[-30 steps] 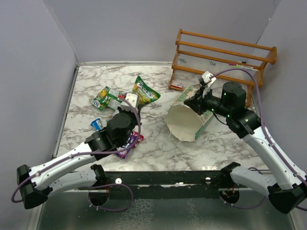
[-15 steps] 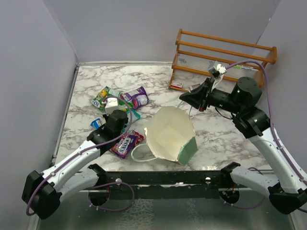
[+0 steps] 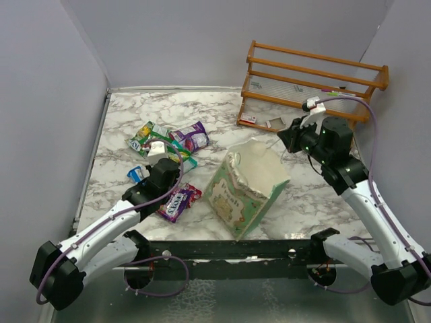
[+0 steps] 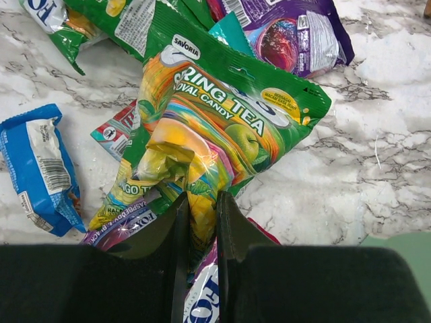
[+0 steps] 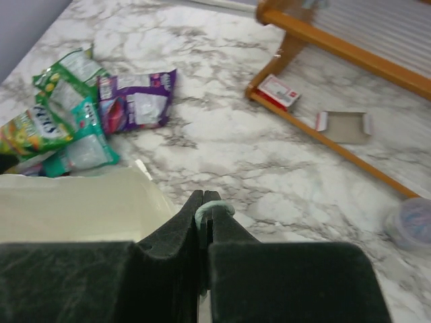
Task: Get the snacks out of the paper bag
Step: Place the snack at the center of the board.
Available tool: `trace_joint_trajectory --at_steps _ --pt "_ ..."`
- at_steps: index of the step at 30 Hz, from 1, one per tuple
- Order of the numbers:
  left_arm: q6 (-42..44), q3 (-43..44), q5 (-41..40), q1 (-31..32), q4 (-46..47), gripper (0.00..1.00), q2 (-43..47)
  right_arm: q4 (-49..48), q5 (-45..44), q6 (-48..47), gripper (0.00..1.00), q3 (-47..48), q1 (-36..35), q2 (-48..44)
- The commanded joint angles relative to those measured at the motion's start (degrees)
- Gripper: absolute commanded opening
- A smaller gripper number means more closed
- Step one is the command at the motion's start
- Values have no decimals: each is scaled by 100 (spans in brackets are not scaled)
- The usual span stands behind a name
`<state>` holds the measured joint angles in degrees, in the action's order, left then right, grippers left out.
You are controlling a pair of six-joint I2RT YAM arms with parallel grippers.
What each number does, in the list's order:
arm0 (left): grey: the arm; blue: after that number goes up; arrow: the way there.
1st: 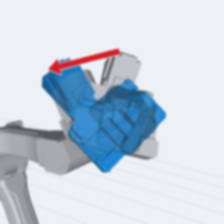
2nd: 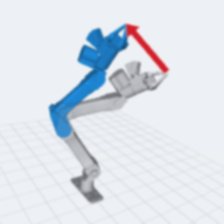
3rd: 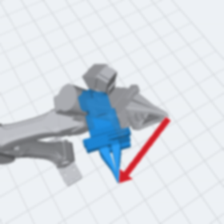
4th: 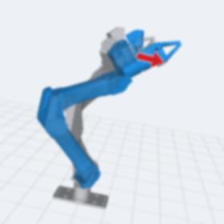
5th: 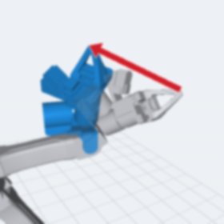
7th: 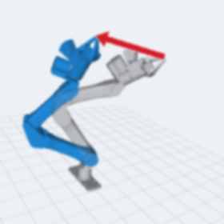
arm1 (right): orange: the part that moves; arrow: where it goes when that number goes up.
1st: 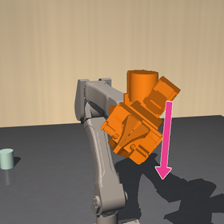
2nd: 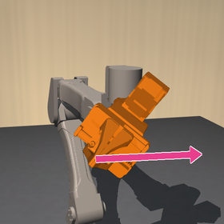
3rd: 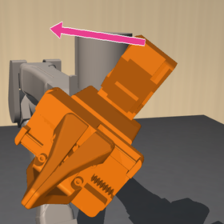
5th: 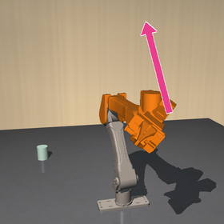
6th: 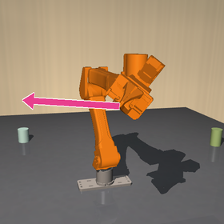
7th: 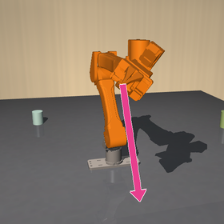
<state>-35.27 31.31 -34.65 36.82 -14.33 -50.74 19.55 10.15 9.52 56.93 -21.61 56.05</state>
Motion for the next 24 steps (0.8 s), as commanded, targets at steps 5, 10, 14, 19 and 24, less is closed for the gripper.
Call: trace_joint_trajectory --at_steps 5,10,14,19,24 --pt "-85 -33 -41 -25 282 0 83 169 -611 -288 2 174 192 -625" --pt "-84 -183 -77 -25 437 9 33 291 -220 -315 2 75 192 -789" --pt "-90 -131 87 -26 421 32 -158 283 35 -303 3 -70 192 -926" --pt "-21 77 309 -26 371 59 -80 287 227 -301 12 13 192 -1060" --pt "391 489 402 -26 366 73 189 438 580 -280 37 372 192 -1061"
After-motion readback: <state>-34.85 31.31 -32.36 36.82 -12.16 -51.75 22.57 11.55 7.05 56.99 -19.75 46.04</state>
